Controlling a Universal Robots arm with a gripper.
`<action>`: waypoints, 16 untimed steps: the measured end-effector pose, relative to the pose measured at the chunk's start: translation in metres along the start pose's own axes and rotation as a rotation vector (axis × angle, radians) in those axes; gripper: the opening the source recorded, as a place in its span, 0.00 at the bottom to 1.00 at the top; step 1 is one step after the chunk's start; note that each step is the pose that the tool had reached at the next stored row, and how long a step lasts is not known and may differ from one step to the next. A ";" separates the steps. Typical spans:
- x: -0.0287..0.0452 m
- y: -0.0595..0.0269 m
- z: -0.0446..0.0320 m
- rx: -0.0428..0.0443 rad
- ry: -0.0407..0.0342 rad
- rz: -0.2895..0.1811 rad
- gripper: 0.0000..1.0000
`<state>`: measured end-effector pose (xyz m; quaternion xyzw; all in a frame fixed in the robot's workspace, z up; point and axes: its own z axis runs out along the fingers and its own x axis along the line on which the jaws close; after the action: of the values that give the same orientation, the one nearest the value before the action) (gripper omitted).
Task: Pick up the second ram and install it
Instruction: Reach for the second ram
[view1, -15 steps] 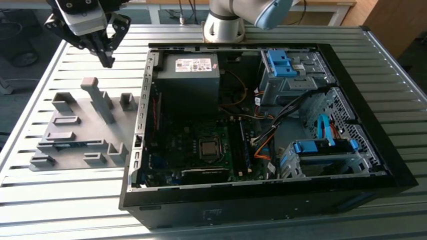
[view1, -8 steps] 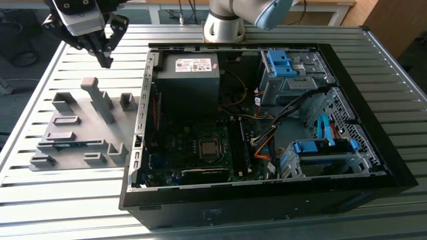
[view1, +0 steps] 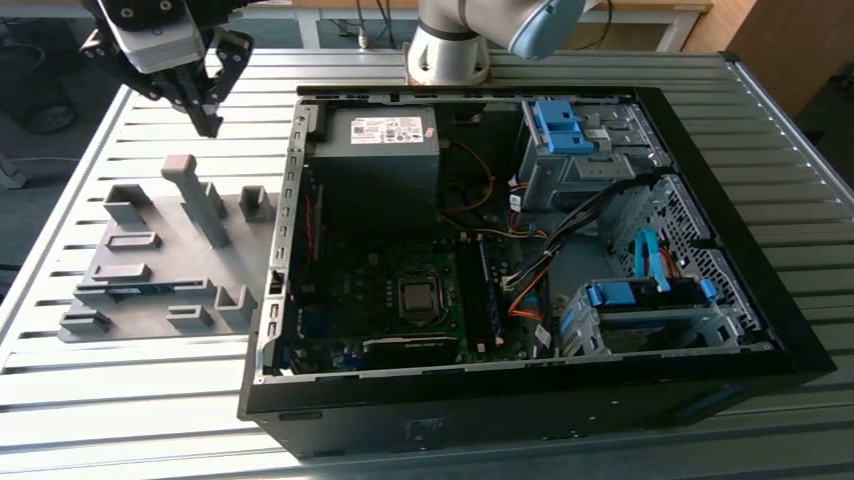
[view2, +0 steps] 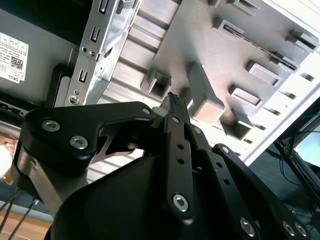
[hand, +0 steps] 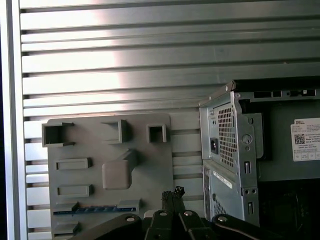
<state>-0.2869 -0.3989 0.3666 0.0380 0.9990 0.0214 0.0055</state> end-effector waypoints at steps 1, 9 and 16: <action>0.0005 0.0000 0.0001 0.0000 0.0001 0.000 0.11; 0.0058 -0.0005 0.0009 -0.0001 0.0008 0.000 0.11; 0.0108 -0.0012 0.0017 0.0000 0.0022 0.000 0.11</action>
<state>-0.2978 -0.3992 0.3648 0.0381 0.9990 0.0214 0.0044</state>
